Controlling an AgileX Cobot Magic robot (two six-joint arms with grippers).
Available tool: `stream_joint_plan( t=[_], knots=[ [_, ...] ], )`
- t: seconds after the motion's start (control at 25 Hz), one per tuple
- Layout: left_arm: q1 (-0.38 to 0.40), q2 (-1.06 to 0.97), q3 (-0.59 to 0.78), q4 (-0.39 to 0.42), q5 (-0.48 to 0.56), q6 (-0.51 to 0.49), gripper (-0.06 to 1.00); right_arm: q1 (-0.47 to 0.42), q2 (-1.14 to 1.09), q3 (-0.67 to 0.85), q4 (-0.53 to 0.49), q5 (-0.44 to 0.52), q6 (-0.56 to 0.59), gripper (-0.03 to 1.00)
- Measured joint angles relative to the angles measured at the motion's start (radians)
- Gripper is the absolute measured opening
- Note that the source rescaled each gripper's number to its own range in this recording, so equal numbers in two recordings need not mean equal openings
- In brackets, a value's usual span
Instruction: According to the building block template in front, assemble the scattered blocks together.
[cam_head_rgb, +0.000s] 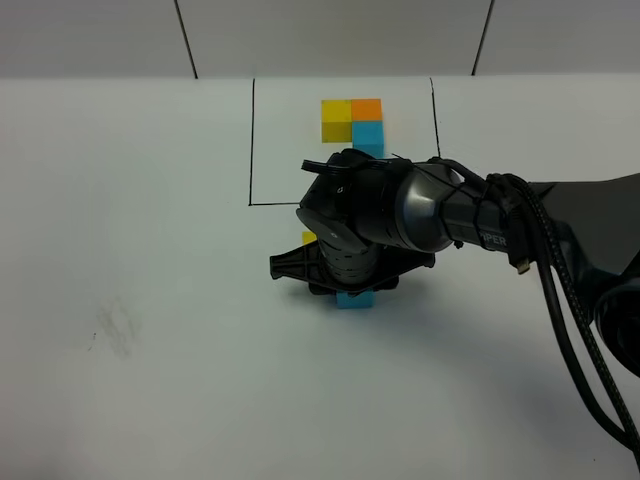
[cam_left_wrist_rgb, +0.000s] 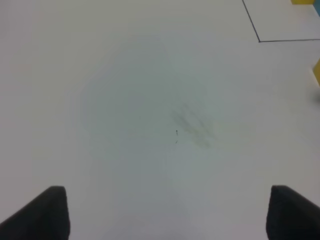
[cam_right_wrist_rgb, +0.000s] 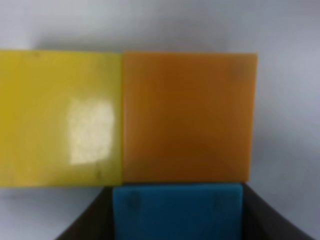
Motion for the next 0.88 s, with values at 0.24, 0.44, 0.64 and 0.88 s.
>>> stream_joint_plan(
  t=[0.24,0.44,0.64,0.88],
  knots=[
    [0.000,0.000,0.000,0.000,0.000,0.000,0.68,0.000,0.000,0.000,0.001,0.000,0.019,0.27],
    [0.000,0.000,0.000,0.000,0.000,0.000,0.68,0.000,0.000,0.000,0.001,0.013,-0.031,0.40],
    [0.000,0.000,0.000,0.000,0.000,0.000,0.68,0.000,-0.045,-0.003,0.002,0.081,-0.101,0.66],
    [0.000,0.000,0.000,0.000,0.000,-0.001,0.68,0.000,-0.161,-0.006,0.079,0.149,-0.246,0.81]
  ],
)
